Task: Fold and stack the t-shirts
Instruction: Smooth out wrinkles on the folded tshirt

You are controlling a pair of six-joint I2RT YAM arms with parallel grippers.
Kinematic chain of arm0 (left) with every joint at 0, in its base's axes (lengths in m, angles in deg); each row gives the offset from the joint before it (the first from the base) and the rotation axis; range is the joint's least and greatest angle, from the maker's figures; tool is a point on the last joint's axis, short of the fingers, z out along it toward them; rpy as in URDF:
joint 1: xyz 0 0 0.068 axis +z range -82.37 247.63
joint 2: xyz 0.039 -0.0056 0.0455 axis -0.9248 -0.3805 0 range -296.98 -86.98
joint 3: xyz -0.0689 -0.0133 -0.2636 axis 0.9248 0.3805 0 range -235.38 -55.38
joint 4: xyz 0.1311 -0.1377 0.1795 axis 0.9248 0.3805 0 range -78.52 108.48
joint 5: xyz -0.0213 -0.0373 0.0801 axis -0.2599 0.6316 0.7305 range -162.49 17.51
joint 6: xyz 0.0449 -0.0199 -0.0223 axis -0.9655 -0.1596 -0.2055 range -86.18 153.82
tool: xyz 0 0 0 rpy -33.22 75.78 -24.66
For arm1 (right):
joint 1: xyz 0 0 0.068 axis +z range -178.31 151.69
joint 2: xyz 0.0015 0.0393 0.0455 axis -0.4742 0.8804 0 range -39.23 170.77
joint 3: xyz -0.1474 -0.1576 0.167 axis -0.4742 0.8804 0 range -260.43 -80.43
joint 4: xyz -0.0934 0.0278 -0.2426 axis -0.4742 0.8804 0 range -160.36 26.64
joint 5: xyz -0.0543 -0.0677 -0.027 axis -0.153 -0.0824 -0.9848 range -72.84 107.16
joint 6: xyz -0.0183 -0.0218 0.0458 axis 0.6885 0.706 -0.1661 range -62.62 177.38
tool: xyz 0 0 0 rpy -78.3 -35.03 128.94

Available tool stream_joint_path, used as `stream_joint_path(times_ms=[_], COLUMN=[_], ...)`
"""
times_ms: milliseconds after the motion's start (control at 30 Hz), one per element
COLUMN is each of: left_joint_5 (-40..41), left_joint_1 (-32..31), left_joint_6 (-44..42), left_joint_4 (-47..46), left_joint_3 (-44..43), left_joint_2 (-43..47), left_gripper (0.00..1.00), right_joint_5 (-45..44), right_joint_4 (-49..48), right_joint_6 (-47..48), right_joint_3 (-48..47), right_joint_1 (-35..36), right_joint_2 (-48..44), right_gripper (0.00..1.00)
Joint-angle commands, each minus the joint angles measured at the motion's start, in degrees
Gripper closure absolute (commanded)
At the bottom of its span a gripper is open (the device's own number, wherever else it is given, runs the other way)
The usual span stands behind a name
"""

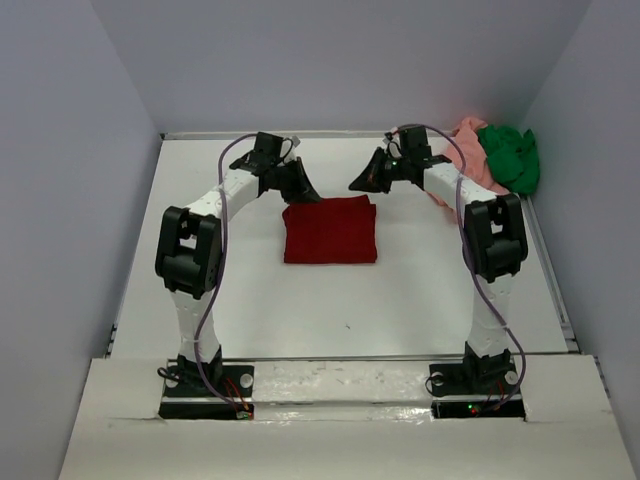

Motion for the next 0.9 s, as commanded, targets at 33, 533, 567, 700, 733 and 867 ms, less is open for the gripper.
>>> stream_joint_path(times_ms=[33,533,567,700,733,867], left_joint_5=[-1.6,0.4,0.4,0.6,0.6,1.1], left_joint_1=[0.4,0.5,0.5,0.9,0.9,1.2], left_joint_6=[-0.2,-0.5,-0.6,-0.7,-0.9,-1.6], left_joint_4=[-1.9,-6.1,-6.1,-5.2,-4.6,-3.3], left_joint_3=[3.1,0.2,-1.2,-4.6,-5.2,-7.6], left_joint_2=[-0.9,-7.6,-8.0,-9.2,-9.6,-10.0], left_gripper=[1.00,1.00,1.00,1.00,1.00,1.00], right_joint_5=[2.1,3.1,3.2,3.1,3.1,1.7], right_joint_4=[0.2,-0.9,-0.9,-1.2,-1.0,0.1], right_joint_6=[1.3,0.7,0.6,0.6,0.6,1.3], right_joint_3=[4.3,0.2,-0.4,-1.7,-1.9,-1.3], right_joint_1=[0.2,2.0,2.0,2.0,2.0,2.0], right_joint_2=[0.2,8.9,9.3,10.5,10.7,11.5], right_gripper=[1.00,1.00,1.00,1.00,1.00,1.00])
